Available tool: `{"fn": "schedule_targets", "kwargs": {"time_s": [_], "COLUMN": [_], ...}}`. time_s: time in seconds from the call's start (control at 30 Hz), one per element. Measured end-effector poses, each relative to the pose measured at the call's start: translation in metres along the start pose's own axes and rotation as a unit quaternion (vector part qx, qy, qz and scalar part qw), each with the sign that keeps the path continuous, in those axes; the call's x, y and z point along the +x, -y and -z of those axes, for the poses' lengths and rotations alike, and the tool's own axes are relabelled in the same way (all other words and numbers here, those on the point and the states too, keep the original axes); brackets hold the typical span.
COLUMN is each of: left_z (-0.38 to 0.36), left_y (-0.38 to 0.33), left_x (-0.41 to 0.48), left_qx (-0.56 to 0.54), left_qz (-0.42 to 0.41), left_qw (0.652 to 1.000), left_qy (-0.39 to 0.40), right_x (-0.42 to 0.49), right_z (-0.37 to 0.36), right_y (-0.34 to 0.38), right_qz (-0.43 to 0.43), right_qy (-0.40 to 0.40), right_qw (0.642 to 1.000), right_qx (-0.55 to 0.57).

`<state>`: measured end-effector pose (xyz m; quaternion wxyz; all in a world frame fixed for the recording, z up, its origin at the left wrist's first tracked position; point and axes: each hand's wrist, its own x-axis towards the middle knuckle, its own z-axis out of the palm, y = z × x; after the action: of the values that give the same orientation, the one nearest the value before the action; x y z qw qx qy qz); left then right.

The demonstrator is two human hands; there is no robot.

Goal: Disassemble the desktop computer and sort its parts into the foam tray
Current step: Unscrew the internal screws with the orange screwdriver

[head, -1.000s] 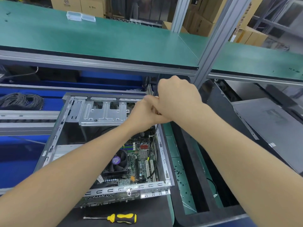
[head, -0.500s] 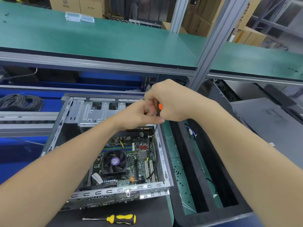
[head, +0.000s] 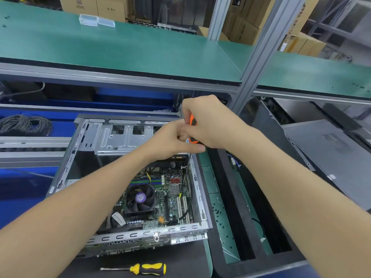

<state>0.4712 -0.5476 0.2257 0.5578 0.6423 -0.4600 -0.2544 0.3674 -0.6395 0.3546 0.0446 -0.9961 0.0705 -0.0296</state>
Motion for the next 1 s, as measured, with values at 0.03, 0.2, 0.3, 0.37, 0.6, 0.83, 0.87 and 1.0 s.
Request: {"fn": "schedule_targets", "kwargs": {"time_s": [0.03, 0.2, 0.3, 0.37, 0.6, 0.83, 0.87, 1.0], "left_z": [0.004, 0.014, 0.015, 0.014, -0.001, -0.021, -0.018, -0.001], "left_y": [0.0, -0.009, -0.011, -0.01, -0.006, 0.0, 0.001, 0.008], "left_x": [-0.003, -0.007, -0.003, -0.001, 0.001, 0.004, 0.004, -0.001], "left_qx": [-0.01, -0.04, -0.053, -0.035, -0.013, 0.01, -0.003, -0.037], "left_qz": [0.0, -0.01, -0.004, -0.014, -0.013, -0.009, 0.0, 0.031], "left_qw": [1.0, 0.995, 0.988, 0.987, 1.0, 0.998, 0.998, 0.998], "left_qy": [0.018, 0.088, 0.146, 0.154, 0.007, -0.068, -0.058, 0.033], "right_x": [-0.002, -0.004, -0.004, -0.004, -0.007, 0.003, 0.002, -0.005], "right_z": [0.005, 0.023, 0.025, 0.024, -0.002, 0.002, 0.006, 0.021], "right_y": [-0.002, -0.006, -0.002, -0.002, 0.004, 0.007, 0.007, 0.006], "right_qz": [0.017, 0.071, 0.092, 0.1, -0.006, -0.06, -0.035, 0.063], "right_qy": [0.02, 0.115, 0.145, 0.143, -0.061, 0.001, 0.023, 0.094], "right_qw": [1.0, 0.991, 0.985, 0.984, 0.989, 0.992, 0.994, 0.992], "right_qx": [-0.004, -0.023, -0.028, -0.028, -0.137, -0.112, -0.1, -0.062]}}
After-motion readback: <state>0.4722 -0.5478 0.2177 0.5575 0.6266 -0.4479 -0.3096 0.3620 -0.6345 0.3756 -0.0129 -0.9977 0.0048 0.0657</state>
